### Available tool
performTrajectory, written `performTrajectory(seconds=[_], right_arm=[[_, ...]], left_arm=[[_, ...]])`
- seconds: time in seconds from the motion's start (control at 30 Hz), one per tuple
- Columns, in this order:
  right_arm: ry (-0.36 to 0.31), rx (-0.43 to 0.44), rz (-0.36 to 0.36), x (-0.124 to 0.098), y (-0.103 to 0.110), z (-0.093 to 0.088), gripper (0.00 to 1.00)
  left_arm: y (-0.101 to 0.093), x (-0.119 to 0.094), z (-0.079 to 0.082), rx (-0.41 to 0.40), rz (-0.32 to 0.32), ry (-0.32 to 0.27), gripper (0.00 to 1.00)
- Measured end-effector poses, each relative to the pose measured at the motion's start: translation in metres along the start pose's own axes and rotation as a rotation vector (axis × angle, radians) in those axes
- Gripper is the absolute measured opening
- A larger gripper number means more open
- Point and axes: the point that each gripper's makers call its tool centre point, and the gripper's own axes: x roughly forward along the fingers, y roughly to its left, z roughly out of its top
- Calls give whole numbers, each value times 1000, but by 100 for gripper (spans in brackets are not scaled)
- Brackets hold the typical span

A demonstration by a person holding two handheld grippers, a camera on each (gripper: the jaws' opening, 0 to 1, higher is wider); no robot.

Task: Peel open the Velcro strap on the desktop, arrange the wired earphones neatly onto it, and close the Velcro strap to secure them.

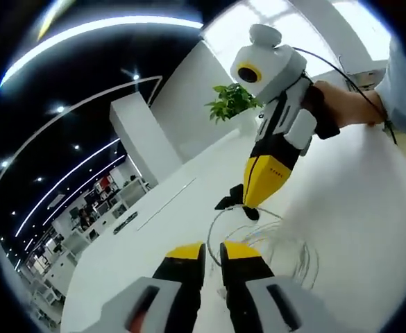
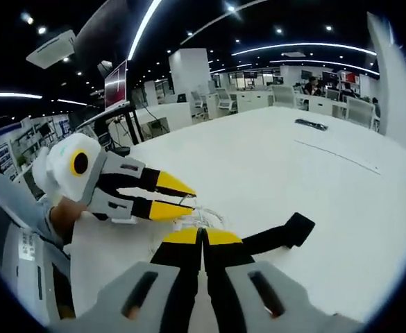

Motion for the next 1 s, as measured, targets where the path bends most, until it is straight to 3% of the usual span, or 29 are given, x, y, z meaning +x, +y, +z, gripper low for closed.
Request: performTrajectory(seconds=[0.07, 0.3, 0.5, 0.7, 1.0], right_arm=[[5, 0, -3, 2, 3, 1, 3], [-74, 20, -5, 4, 8, 13, 3], [-91, 24, -12, 4, 6, 0, 3], [-118, 22, -27, 1, 6, 2, 3], [-119, -19, -33, 1, 14, -2, 3]], left_arm=[[4, -1, 1, 28, 9, -6, 13], [7, -8, 7, 111, 26, -24, 13], [-1, -15, 7, 130, 33, -40, 13], [-6, -17, 13, 136, 31, -71, 13], [-7, -18, 9, 137, 44, -59, 13]])
